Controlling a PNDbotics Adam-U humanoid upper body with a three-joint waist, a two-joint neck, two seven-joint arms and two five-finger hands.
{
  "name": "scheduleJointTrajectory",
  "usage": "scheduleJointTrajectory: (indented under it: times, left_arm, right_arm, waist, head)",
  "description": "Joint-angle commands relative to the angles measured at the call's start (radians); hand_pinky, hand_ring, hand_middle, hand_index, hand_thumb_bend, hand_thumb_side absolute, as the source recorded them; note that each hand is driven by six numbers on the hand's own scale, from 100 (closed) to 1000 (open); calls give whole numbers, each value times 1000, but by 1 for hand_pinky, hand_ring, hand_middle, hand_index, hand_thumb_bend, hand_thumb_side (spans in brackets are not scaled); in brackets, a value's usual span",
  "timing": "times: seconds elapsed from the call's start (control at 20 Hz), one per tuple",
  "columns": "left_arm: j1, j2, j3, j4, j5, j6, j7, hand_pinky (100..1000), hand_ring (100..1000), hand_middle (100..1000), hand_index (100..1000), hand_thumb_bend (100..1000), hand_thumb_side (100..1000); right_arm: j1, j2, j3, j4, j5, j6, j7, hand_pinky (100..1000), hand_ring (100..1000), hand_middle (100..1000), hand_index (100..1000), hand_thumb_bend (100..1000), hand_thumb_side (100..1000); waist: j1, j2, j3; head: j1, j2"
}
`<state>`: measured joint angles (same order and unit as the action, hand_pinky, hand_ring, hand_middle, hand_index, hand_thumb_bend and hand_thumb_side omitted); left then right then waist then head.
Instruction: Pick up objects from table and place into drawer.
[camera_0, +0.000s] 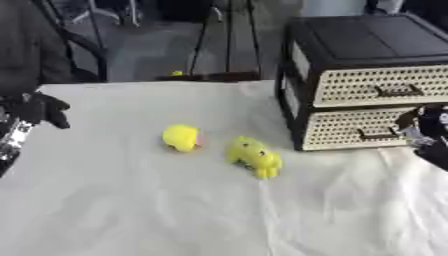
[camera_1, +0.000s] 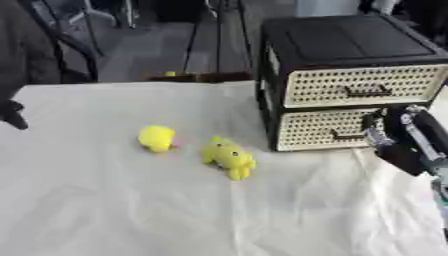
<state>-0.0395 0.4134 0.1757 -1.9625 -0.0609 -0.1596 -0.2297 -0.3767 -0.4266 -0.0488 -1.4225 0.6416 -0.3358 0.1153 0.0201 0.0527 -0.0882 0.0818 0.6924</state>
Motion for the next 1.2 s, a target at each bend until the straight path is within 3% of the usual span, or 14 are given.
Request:
scheduleJointTrajectory:
  times: [0.05, 0.6, 1.2]
  left_arm:
    - [-5, 14, 5, -13, 5, 0, -3, 535, 493, 457, 641, 288, 887]
    - [-5, 15, 4, -13, 7, -1, -5, 535, 493, 457, 641, 286, 888]
    - [-7, 15, 0, -13, 11, -3, -10, 535, 492, 456, 640, 287, 887]
  right_arm:
    - [-18, -28, -4, 4, 8, -2, -6, 100, 162, 216, 628, 100, 876]
    - [-50, -31, 8, 47, 8, -4, 2, 100, 164, 217, 633, 100, 879]
    - [-185, -41, 27, 280, 46, -19, 0, 100, 162, 217, 629, 100, 911]
  waist:
    - [-1, -10, 2]
    - [1, -10, 3]
    - [4, -14, 11]
  head:
    - [-1, 2]
    - [-5, 4]
    - [-12, 8]
